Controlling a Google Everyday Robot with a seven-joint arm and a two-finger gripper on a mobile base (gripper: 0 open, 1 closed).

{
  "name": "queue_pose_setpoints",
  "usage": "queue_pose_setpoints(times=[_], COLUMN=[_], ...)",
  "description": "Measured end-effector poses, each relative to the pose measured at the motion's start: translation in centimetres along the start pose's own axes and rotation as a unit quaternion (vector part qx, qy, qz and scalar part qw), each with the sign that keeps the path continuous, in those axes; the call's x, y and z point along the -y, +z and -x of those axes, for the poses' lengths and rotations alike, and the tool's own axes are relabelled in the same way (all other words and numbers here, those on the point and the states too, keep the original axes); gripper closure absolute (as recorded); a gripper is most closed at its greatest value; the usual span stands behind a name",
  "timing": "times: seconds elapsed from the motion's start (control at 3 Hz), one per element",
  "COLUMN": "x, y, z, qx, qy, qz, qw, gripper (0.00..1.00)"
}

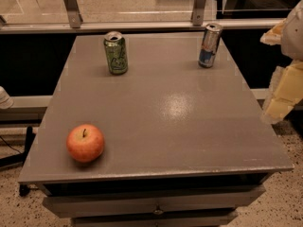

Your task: Move apple near green can

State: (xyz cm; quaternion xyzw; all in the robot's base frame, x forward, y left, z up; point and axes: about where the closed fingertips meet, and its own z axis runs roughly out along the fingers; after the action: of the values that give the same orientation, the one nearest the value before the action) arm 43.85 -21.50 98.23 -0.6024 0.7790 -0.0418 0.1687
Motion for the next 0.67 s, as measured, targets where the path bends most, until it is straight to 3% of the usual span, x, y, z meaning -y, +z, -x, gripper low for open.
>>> queue_pose_setpoints(times=[0.33,0.67], x=[0.0,-0.3], y=[0.0,1.2], z=[0.0,1.0], qx=[0.000,0.049], qy=[0.000,0.003], qz=[0.000,0.014], qw=[1.0000,0.9987], gripper=[0.00,0.00])
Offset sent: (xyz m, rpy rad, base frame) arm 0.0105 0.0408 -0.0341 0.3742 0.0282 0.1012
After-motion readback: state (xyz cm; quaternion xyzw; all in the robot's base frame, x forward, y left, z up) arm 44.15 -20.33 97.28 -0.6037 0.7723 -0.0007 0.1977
